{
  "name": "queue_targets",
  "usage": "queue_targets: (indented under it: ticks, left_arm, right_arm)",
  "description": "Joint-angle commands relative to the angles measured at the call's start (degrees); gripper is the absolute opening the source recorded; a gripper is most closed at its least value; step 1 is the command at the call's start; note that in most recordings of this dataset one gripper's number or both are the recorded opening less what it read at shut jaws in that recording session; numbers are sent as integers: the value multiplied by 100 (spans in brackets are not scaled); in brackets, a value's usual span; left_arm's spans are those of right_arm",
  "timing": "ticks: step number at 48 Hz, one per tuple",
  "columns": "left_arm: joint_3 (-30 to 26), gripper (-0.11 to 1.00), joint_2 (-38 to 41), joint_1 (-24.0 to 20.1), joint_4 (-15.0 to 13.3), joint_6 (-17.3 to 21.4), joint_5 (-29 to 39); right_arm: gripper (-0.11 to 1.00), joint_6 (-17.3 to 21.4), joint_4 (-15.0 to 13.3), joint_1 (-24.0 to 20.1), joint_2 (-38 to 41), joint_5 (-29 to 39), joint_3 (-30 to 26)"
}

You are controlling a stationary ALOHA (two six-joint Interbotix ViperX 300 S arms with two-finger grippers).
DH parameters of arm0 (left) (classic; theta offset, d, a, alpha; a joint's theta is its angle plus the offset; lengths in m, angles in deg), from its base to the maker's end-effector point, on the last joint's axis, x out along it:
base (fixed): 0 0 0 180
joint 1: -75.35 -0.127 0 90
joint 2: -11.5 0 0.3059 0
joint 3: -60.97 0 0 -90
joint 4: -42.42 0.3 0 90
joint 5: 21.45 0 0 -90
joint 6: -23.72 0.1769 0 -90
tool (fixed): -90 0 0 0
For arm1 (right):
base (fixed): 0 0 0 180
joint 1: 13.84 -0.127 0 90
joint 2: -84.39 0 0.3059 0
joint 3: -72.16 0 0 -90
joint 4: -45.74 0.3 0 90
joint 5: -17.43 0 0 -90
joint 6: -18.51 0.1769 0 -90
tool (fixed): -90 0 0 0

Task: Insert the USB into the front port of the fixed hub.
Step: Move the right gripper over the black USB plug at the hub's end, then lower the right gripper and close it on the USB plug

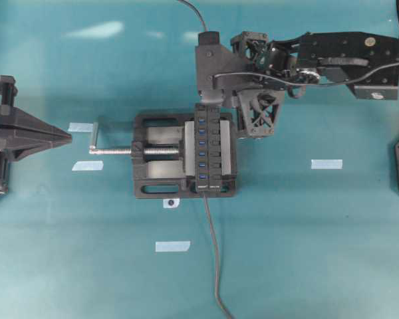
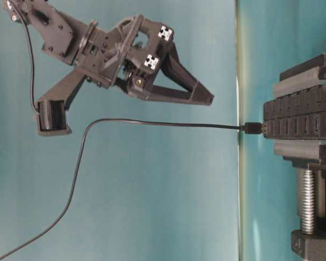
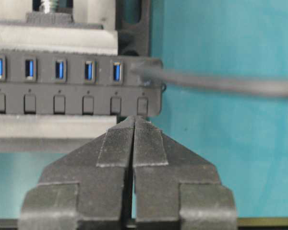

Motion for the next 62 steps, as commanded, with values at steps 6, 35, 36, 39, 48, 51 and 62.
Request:
queue_targets:
  ticks: [6, 35, 36, 39, 48, 51, 62]
  left_arm:
    - [-70, 0, 18, 0, 18, -9, -18]
    - [-79, 0, 18, 0, 18, -9, -18]
    - [-79, 0, 18, -9, 18, -9, -18]
    - [-88, 0, 18, -9, 18, -9, -18]
    - [-70, 0, 18, 0, 18, -9, -18]
    - [-79, 0, 18, -9, 18, -9, -18]
    - [-70, 0, 18, -9, 18, -202, -18]
  right_arm:
    - [-2, -79, 0, 0, -79, -79, -141]
    - [27, -70, 35, -97, 0, -422, -79]
    - [32, -70, 35, -97, 0, -422, -79]
    - [47, -44, 35, -97, 0, -439, -79]
    - [82, 0, 35, -97, 114, -457, -79]
    - [80, 0, 35, -97, 158, -492, -70]
    - [76, 9, 35, -105, 193, -949, 70]
